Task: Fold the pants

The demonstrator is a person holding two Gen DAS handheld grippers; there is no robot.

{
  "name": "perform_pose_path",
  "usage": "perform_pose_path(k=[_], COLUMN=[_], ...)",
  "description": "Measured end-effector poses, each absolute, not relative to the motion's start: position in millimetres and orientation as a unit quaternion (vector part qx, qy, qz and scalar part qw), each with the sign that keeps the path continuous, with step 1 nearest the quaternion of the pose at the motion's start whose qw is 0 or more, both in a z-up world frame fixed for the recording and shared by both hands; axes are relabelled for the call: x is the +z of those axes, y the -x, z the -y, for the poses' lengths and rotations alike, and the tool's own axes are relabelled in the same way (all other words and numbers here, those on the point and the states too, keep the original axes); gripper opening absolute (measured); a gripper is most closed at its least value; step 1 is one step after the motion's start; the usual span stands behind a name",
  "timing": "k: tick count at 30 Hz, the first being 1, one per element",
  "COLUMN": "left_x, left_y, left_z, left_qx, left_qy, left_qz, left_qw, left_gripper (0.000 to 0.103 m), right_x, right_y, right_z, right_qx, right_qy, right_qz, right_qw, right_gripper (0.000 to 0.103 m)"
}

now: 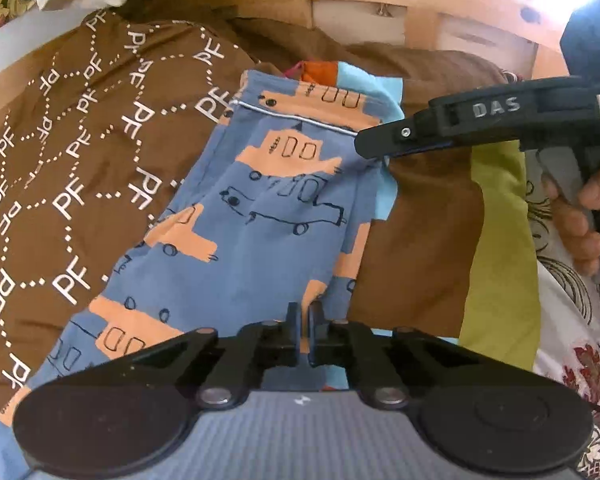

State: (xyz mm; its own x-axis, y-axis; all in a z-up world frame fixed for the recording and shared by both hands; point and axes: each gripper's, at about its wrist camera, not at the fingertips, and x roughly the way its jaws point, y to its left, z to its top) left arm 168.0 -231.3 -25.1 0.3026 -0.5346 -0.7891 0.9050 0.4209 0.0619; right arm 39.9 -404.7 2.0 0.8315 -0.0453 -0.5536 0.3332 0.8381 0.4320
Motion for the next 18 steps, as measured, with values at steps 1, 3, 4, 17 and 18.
perform_pose_path(k=[1, 3, 4, 17, 18], left_x=[-23.5, -21.8, -21.3, -2.7, 0.0], left_y=[-168.1, -168.5, -166.6, -187.0, -193.9], left_z=[230.3, 228.0, 226.9, 173.0, 162.9], left_qx=[-0.473, -0.481, -0.485, -0.447, -0.426], left_qy=[-0.259, -0.254, -0.255, -0.171, -0.156], left_qz=[-0.354, -0.353, -0.348, -0.342, -0.344], left_qw=[0.764, 0.762, 0.761, 0.809, 0.822], left_gripper=[0.003, 0.002, 0.002, 0.069, 0.069], right_x=[1.0, 0.0, 0.7, 15.4, 16.3], right_y=[-41.9, -45.3, -46.2, -37.9, -41.2], right_z=[404.8, 404.7, 405.1, 381.7, 376.0], right_qx=[-0.109, -0.123, -0.131, -0.135, -0.118], right_qy=[-0.264, -0.257, -0.252, -0.135, -0.121], right_qz=[-0.270, -0.270, -0.269, -0.222, -0.217], right_qw=[0.919, 0.920, 0.920, 0.956, 0.962], right_gripper=[0.040, 0.023, 0.008, 0.048, 0.049])
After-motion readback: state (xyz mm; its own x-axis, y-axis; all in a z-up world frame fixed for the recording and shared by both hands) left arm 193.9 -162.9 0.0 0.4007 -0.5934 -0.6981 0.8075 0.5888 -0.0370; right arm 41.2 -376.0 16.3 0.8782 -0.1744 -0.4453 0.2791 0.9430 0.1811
